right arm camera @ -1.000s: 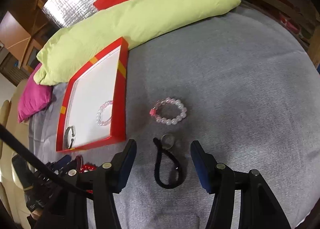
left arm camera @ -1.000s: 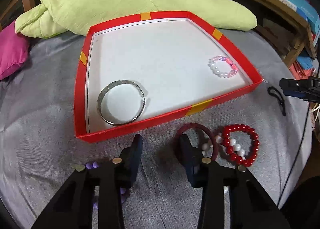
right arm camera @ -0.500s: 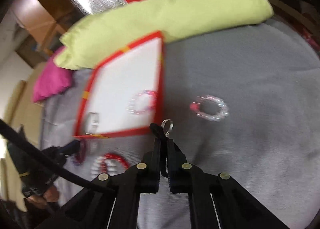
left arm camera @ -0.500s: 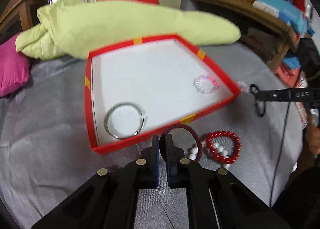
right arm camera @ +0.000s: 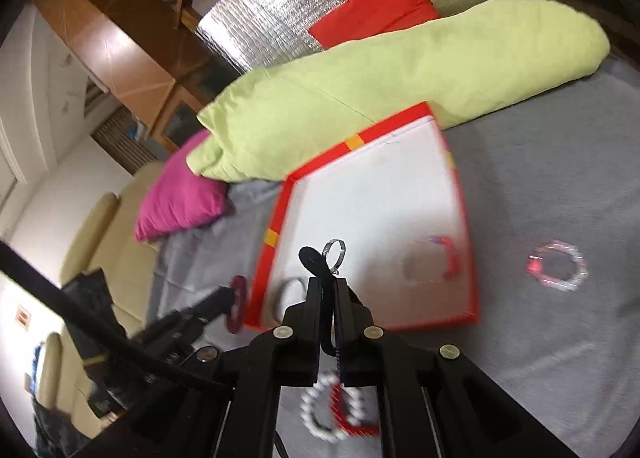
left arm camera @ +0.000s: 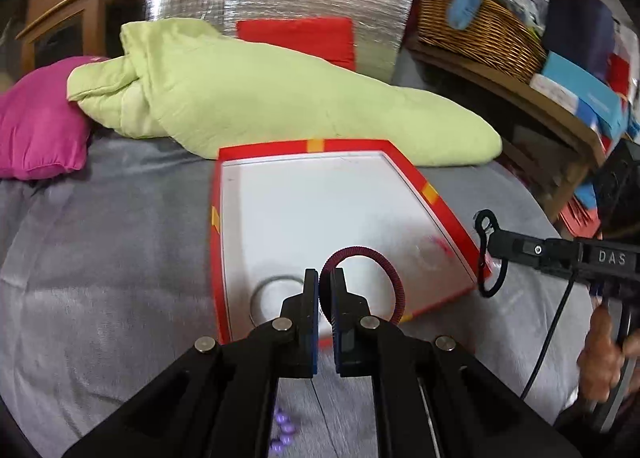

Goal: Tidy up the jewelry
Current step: 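Lower the bangle and hair tie into the red box and open both tools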

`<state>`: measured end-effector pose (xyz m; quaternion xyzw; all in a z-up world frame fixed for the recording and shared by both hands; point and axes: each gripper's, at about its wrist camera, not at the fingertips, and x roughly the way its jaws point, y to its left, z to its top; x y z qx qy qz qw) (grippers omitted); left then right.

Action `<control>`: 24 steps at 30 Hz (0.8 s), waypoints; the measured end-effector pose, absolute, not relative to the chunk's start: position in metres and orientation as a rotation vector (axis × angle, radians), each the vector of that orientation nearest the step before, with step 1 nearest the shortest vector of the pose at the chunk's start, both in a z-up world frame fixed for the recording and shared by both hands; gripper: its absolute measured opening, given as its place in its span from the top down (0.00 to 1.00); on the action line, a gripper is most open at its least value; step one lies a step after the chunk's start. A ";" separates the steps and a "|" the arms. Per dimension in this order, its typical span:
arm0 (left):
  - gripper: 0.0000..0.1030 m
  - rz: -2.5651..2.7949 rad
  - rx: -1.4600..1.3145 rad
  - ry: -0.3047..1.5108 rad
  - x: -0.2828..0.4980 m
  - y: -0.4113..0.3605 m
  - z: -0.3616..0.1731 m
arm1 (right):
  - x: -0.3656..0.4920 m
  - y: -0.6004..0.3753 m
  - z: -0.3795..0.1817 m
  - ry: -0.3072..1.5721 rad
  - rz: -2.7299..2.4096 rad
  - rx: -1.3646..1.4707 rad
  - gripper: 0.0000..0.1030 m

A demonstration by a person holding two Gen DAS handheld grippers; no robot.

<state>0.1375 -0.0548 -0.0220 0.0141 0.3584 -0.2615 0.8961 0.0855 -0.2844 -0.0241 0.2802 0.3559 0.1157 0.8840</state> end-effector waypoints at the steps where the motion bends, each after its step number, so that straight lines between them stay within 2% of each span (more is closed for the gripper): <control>1: 0.94 -0.538 0.028 0.744 0.140 -0.057 -0.023 | 0.090 -0.284 -0.025 0.737 0.236 0.597 0.94; 15: 0.94 -0.531 0.071 0.797 0.166 -0.097 -0.049 | 0.167 -0.285 -0.069 0.780 0.107 0.643 0.94; 18: 0.94 -0.532 0.097 0.826 0.170 -0.104 -0.058 | 0.173 -0.285 -0.073 0.785 0.095 0.649 0.90; 20: 0.91 -0.514 0.127 0.830 0.169 -0.108 -0.060 | 0.175 -0.284 -0.074 0.790 0.098 0.657 0.90; 24: 0.68 -0.500 0.128 0.813 0.167 -0.104 -0.057 | 0.170 -0.291 -0.072 0.779 0.086 0.677 0.89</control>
